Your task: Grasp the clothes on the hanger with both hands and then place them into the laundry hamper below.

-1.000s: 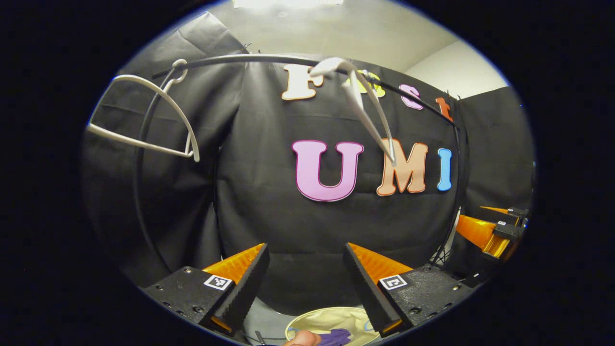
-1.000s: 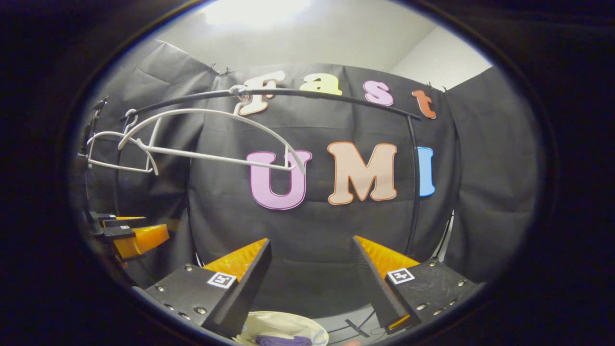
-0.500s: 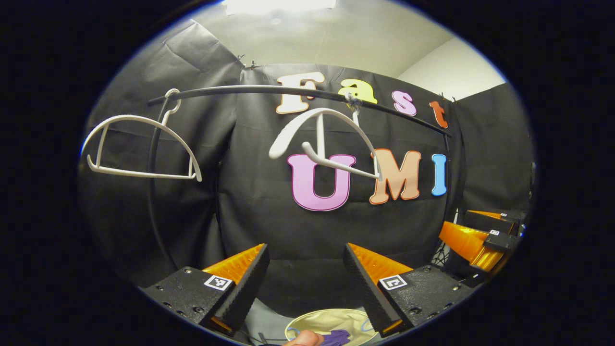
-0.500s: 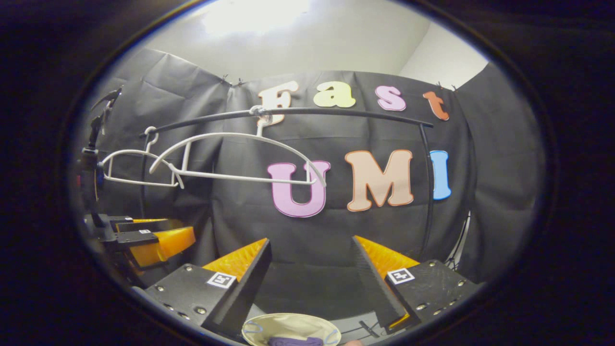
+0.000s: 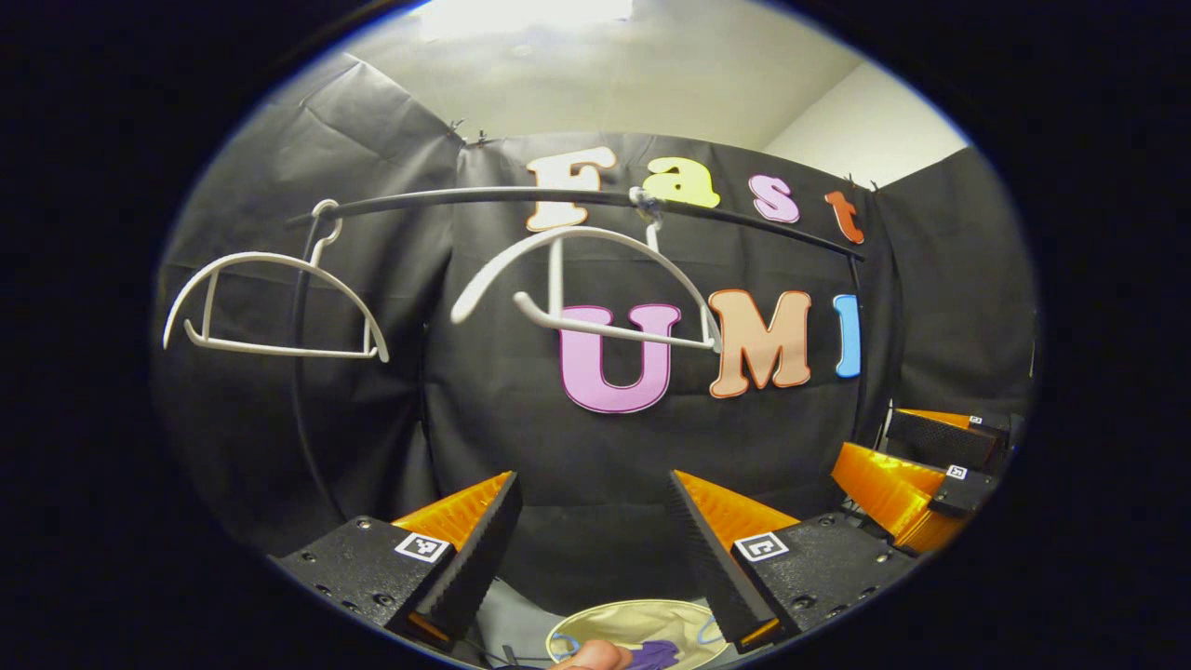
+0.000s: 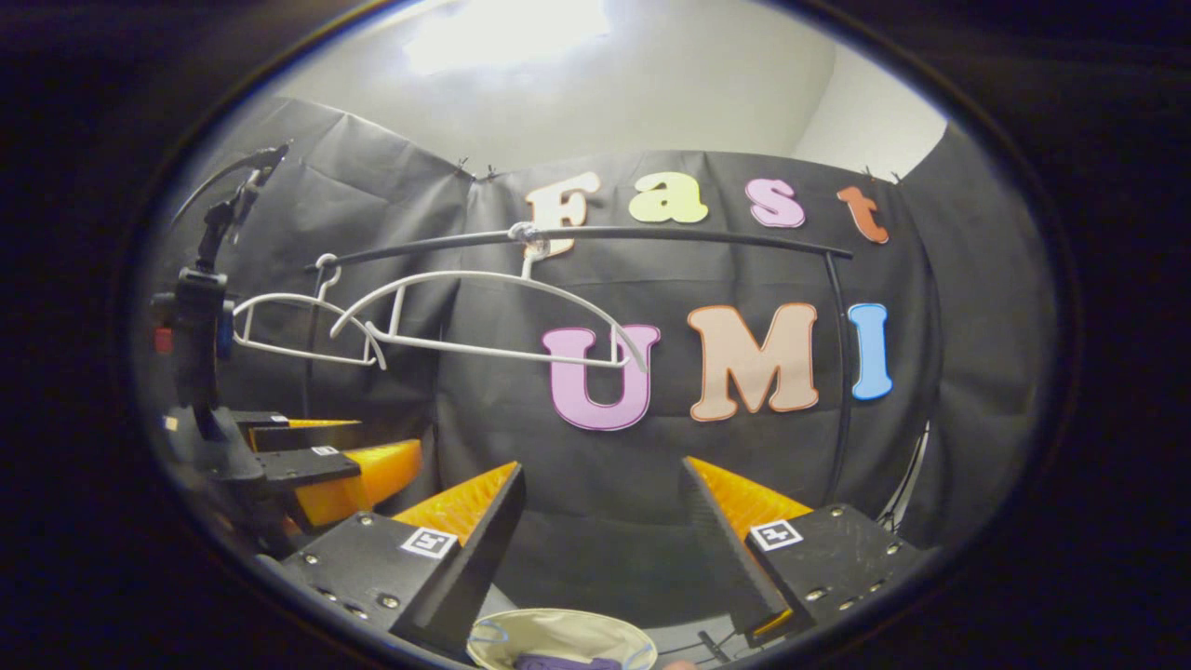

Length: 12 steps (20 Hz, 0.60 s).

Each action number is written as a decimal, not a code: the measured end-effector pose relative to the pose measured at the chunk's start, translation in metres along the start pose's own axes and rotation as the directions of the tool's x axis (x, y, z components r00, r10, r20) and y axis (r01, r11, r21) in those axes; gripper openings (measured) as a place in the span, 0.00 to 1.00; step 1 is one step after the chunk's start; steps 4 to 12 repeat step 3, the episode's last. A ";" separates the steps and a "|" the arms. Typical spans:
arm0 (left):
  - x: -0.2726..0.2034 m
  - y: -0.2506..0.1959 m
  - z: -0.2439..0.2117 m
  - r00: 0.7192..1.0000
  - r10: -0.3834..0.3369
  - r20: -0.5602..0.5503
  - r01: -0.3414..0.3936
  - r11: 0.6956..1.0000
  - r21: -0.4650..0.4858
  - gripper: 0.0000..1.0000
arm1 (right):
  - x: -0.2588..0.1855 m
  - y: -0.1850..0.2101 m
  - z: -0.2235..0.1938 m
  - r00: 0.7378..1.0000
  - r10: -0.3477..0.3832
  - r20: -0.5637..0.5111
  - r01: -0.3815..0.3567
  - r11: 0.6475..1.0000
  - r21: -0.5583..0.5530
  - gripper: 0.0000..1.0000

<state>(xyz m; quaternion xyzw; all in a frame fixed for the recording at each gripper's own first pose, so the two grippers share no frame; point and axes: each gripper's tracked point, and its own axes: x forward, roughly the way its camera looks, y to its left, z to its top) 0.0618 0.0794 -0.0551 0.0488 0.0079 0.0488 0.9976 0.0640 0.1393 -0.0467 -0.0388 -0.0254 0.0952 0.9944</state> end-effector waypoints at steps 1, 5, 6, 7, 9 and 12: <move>0.000 -0.004 0.002 1.000 0.003 0.008 -0.003 1.000 0.004 0.92 | -0.002 -0.005 0.002 1.000 0.005 -0.002 -0.005 1.000 0.001 0.96; -0.004 -0.019 0.000 1.000 -0.007 0.010 0.007 1.000 -0.020 0.92 | -0.004 -0.019 0.006 1.000 0.005 -0.010 -0.005 1.000 0.005 0.93; -0.004 -0.019 0.000 1.000 -0.007 0.010 0.007 1.000 -0.020 0.92 | -0.004 -0.019 0.006 1.000 0.005 -0.010 -0.005 1.000 0.005 0.93; -0.004 -0.019 0.000 1.000 -0.007 0.010 0.007 1.000 -0.020 0.92 | -0.004 -0.019 0.006 1.000 0.005 -0.010 -0.005 1.000 0.005 0.93; -0.004 -0.019 0.000 1.000 -0.007 0.010 0.007 1.000 -0.020 0.92 | -0.004 -0.019 0.006 1.000 0.005 -0.010 -0.005 1.000 0.005 0.93; -0.004 -0.019 0.000 1.000 -0.007 0.010 0.007 1.000 -0.020 0.92 | -0.004 -0.019 0.006 1.000 0.005 -0.010 -0.005 1.000 0.005 0.93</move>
